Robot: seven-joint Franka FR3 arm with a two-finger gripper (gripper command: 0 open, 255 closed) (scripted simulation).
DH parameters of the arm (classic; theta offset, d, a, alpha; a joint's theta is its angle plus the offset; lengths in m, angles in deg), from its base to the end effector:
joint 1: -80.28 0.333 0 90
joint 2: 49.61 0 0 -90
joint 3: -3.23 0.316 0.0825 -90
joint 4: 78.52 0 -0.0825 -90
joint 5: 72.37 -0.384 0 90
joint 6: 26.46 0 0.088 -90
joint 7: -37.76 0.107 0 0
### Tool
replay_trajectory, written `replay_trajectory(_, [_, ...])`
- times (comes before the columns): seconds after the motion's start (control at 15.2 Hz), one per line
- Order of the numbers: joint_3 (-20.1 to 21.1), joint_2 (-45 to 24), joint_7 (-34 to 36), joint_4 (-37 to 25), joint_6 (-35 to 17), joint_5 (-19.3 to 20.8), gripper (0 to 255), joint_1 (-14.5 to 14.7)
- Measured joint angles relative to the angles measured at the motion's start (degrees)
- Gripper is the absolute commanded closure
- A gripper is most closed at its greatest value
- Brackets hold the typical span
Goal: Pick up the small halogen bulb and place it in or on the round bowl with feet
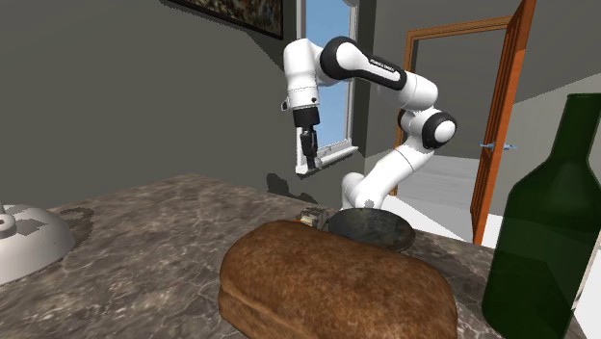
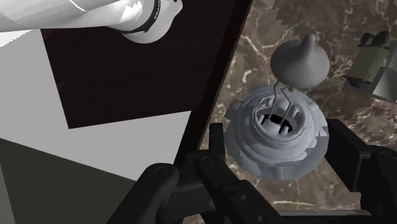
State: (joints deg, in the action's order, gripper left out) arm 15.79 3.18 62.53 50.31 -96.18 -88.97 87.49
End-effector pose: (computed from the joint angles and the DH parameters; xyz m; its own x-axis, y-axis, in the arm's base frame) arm 0.1979 0.1473 0.6378 0.9830 -0.0947 -0.1570 -0.1031 -0.9936 -0.0463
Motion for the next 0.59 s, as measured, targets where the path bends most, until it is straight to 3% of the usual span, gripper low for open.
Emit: replay_trajectory(0.59, [11.17,1.98,11.28,-1.43,-0.28,-10.86,255,1.68])
